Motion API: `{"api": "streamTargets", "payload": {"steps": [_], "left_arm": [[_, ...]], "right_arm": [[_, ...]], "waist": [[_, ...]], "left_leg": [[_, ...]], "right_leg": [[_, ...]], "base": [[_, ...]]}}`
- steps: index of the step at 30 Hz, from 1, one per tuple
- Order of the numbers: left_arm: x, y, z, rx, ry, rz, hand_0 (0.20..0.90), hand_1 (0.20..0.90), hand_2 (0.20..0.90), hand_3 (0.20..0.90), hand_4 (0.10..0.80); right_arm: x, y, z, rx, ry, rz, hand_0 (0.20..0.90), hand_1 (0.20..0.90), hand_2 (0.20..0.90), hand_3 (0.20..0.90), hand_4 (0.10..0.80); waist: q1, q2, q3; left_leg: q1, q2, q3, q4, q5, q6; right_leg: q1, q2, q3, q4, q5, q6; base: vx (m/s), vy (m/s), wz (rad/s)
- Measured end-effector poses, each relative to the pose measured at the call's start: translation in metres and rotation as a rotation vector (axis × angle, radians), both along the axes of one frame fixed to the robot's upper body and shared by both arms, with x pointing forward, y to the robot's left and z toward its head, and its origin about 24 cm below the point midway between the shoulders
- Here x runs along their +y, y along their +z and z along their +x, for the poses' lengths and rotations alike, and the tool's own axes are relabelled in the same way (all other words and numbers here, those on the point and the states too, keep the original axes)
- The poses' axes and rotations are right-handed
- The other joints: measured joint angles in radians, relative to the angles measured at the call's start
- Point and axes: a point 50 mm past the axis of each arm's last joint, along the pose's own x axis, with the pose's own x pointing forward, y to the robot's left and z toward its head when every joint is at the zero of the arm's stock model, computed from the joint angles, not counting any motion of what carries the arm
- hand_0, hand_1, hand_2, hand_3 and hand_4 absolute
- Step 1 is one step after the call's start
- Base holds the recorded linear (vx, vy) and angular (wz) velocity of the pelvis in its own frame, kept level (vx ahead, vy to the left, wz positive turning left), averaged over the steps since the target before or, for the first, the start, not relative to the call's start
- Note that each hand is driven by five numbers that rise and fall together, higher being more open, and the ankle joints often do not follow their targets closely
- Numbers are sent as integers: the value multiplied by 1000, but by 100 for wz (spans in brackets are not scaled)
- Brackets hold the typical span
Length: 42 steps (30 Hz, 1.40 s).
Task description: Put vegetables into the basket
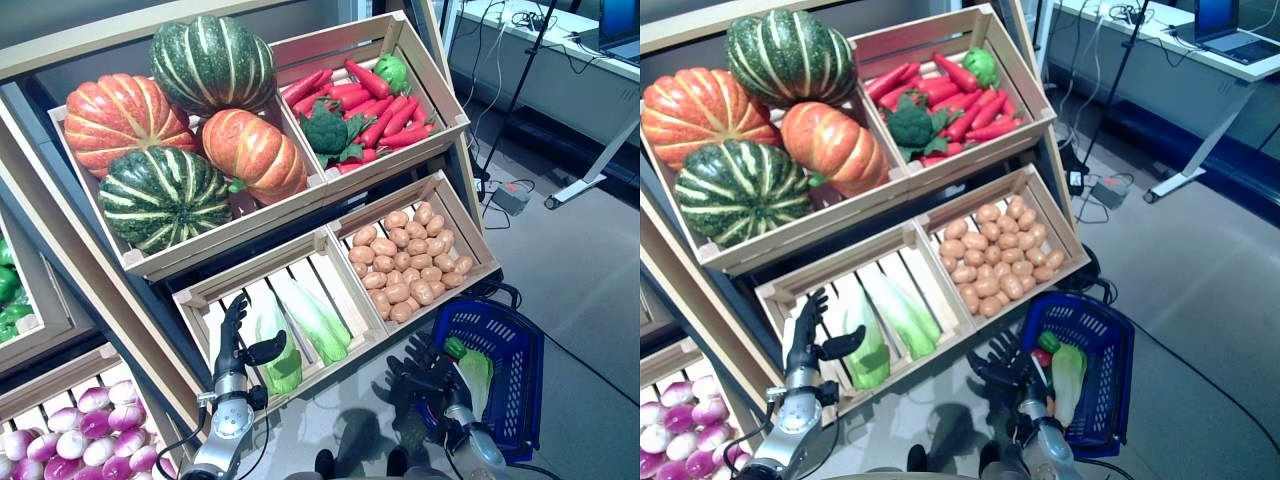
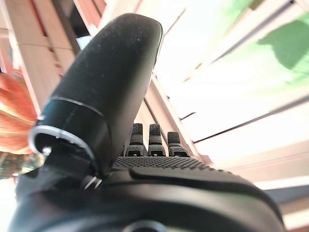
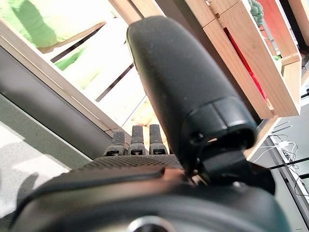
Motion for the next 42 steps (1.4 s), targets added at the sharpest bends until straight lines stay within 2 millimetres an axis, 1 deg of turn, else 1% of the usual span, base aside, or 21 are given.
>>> {"api": "streamTargets", "payload": {"steps": [3, 4, 5, 6, 7, 8, 9, 10, 11, 13, 14, 16, 18, 19, 20, 25, 28, 33, 35, 38, 42], "left_arm": [[0, -5, 0, 36, 45, 27, 900, 900, 900, 900, 800], [-1, -2, 6, 23, 61, 35, 900, 900, 900, 900, 800], [-3, 4, 17, -9, 65, 42, 900, 900, 900, 900, 800], [-6, 11, 28, -41, 72, 37, 900, 900, 900, 900, 800], [-9, 23, 44, -98, 91, 28, 900, 900, 900, 900, 800], [-10, 29, 52, -121, 98, 25, 900, 900, 900, 900, 800], [-12, 40, 66, -163, 102, 26, 900, 900, 900, 900, 800], [-13, 50, 79, -193, 110, 20, 900, 900, 900, 900, 800], [-13, 62, 93, -224, 120, 15, 900, 900, 900, 900, 800], [-11, 78, 107, -273, 145, 14, 900, 900, 900, 900, 800], [-9, 84, 113, -289, 164, 6, 900, 900, 900, 900, 800], [-6, 88, 115, -298, 207, -6, 900, 900, 900, 900, 800], [1, 89, 115, -302, 266, -9, 900, 900, 900, 900, 800], [4, 92, 117, -303, 293, -5, 900, 900, 900, 900, 800], [7, 96, 120, -303, 313, 5, 900, 900, 900, 900, 800], [18, 116, 134, -321, 377, 39, 900, 900, 900, 900, 800], [22, 122, 138, -318, 420, 33, 900, 900, 900, 900, 800], [26, 132, 143, -336, 500, -66, 900, 900, 900, 900, 800], [27, 136, 146, -342, 526, -121, 900, 900, 900, 900, 800], [31, 145, 154, -332, 577, -272, 900, 900, 900, 900, 800], [37, 149, 154, -376, 645, -366, 900, 900, 900, 900, 800]], "right_arm": [[-1, 1, 3, 13, 22, -1, 900, 900, 900, 900, 800], [-1, 4, 8, -3, 41, -17, 900, 900, 900, 900, 800], [-3, 9, 17, -33, 62, -36, 900, 900, 900, 900, 800], [-4, 15, 27, -63, 76, -57, 900, 900, 900, 900, 800], [-4, 28, 45, -129, 128, -124, 900, 900, 900, 900, 800], [-3, 34, 54, -161, 152, -149, 900, 900, 900, 900, 800], [-1, 48, 69, -224, 178, -178, 900, 900, 900, 900, 800], [2, 59, 82, -272, 178, -185, 900, 900, 900, 900, 800], [7, 74, 95, -331, 182, -204, 900, 900, 900, 900, 800], [12, 92, 108, -410, 188, -208, 900, 900, 900, 900, 800], [13, 97, 112, -432, 188, -208, 900, 900, 900, 900, 800], [15, 102, 115, -447, 188, -207, 900, 900, 900, 900, 800], [14, 101, 114, -444, 187, -208, 900, 900, 900, 900, 800], [13, 100, 113, -441, 186, -211, 900, 900, 900, 900, 800], [11, 100, 113, -440, 186, -215, 900, 900, 900, 900, 800], [12, 101, 113, -443, 196, -220, 900, 900, 900, 900, 800], [14, 103, 115, -450, 203, -221, 900, 900, 900, 900, 800], [16, 105, 117, -453, 205, -224, 900, 900, 900, 900, 800], [16, 108, 120, -457, 197, -229, 900, 900, 900, 900, 800], [18, 117, 127, -477, 176, -237, 900, 900, 900, 900, 800], [18, 120, 131, -466, 160, -245, 900, 900, 900, 900, 800]], "waist": [[0, 2, 3], [1, 3, 10], [1, 3, 33], [2, 2, 64], [3, -4, 108], [3, -8, 129], [1, -18, 175], [1, -31, 214], [-2, -51, 250], [-4, -79, 299], [-6, -90, 319], [-20, -96, 328], [-26, -101, 337], [-29, -103, 338], [-30, -103, 338], [-47, -116, 348], [-54, -117, 350], [-54, -122, 358], [-55, -123, 358], [-63, -125, 359], [-77, -125, 359]], "left_leg": [[-26, 0, 4, 1, -1, 2], [-68, 0, 7, 15, 6, -2], [-102, 0, 7, 20, 15, 3], [-133, -5, 10, 29, 30, -2], [-192, -6, 20, 69, 29, -1], [-215, -7, 23, 84, 29, -1], [-244, -7, 26, 109, 28, 0], [-269, -8, 27, 136, 25, 0], [-318, -12, 28, 199, 4, 1], [-375, -19, 32, 289, -34, -2], [-409, -22, 29, 346, -59, -5], [-452, -21, 25, 426, -93, -5], [-483, -16, 22, 503, -134, -7], [-509, -12, 22, 550, -158, -8], [-541, -8, 21, 604, -182, -11], [-649, -1, 1, 753, -242, -24], [-692, 8, 2, 795, -256, -28], [-761, 14, -5, 860, -275, -31], [-795, 15, -7, 879, -277, -32], [-867, 21, -3, 913, -277, -32], [-898, 30, 1, 928, -279, -30]], "right_leg": [[-29, 1, 12, 4, -1, 2], [-81, -1, 15, 25, 0, 1], [-122, -3, 16, 45, 5, -2], [-156, -5, 14, 61, 19, -1], [-221, -10, 14, 107, 17, -3], [-247, -13, 16, 127, 16, -4], [-282, -16, 19, 163, 12, -9], [-312, -21, 20, 203, 1, -11], [-373, -30, 23, 291, -32, -15], [-443, -44, 43, 409, -83, -19], [-477, -52, 46, 468, -110, -22], [-513, -59, 46, 535, -139, -24], [-535, -63, 47, 599, -175, -29], [-558, -64, 49, 639, -199, -36], [-585, -64, 50, 681, -216, -36], [-684, -67, 47, 819, -274, -49], [-728, -62, 50, 858, -282, -55], [-798, -60, 49, 923, -300, -67], [-832, -59, 49, 939, -302, -69], [-905, -48, 63, 968, -301, -64], [-938, -33, 74, 977, -296, -66]], "base": [[-138, 66, -13], [-299, 62, -7], [-339, 65, -4], [-374, 67, -6], [-216, 45, -9], [-160, 35, -14], [-170, 39, -8], [-179, 45, -2], [-157, 57, 1], [-58, 60, 1], [-16, 54, 4], [-10, 60, 7], [-17, 60, 1], [-1, 57, -3], [7, 56, -2], [21, 75, 4], [-1, 47, -5], [-6, 29, 0], [-6, 46, -1], [-3, 9, -5], [-22, -9, -5]]}}
